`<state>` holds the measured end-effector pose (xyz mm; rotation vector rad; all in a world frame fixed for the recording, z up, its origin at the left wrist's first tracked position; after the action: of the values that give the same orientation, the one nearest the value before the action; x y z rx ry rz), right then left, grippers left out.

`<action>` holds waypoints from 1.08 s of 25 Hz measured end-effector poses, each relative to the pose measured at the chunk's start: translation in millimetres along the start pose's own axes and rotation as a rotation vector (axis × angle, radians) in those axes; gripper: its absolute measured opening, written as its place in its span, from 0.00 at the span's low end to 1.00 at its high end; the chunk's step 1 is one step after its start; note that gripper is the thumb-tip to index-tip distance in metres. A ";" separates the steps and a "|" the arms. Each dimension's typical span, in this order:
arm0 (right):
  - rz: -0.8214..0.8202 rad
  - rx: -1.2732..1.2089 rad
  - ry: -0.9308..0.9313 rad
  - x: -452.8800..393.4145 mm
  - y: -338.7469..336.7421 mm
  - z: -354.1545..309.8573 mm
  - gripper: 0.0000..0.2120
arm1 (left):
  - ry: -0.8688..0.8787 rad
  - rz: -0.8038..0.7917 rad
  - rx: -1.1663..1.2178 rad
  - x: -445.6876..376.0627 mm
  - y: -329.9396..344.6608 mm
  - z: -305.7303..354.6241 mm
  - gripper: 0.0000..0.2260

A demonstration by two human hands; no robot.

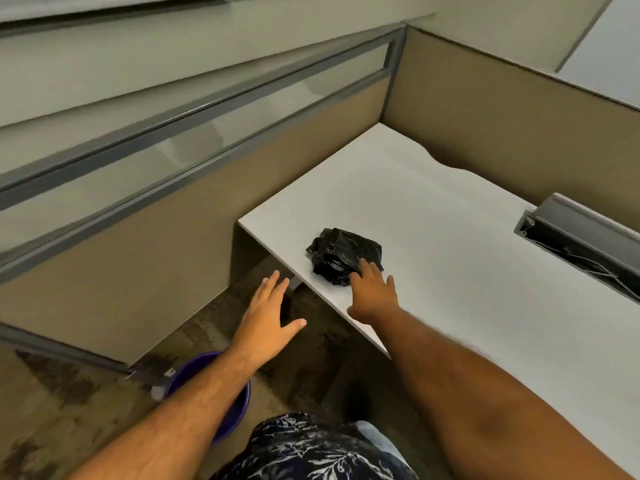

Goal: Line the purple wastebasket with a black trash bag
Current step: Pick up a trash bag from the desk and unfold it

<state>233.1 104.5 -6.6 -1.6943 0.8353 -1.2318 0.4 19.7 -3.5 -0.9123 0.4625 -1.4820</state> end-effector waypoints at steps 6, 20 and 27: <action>-0.114 0.198 -0.118 -40.7 -1.4 41.5 0.24 | -0.208 0.050 0.087 -12.6 10.9 13.8 0.39; 0.483 -1.288 -0.213 -63.3 -113.3 121.1 0.09 | -0.457 0.177 0.435 -4.6 23.6 53.7 0.25; -0.110 -2.113 -0.361 -18.5 -147.7 57.8 0.14 | -0.305 0.279 1.105 -7.4 -28.7 100.3 0.25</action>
<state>287.7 195.5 112.7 -3.2396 2.0378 0.5582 57.7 54.5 76.7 -0.1540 -0.4357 -1.0621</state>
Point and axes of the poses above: each hand's wrist, its own x-axis away from the middle knuckle, its own y-axis out of the palm, z = x × y, the point moved 2 cm from there along -x, towards the middle knuckle, and after that the axes turned 8 degrees about -y, right-handed, at the moved point
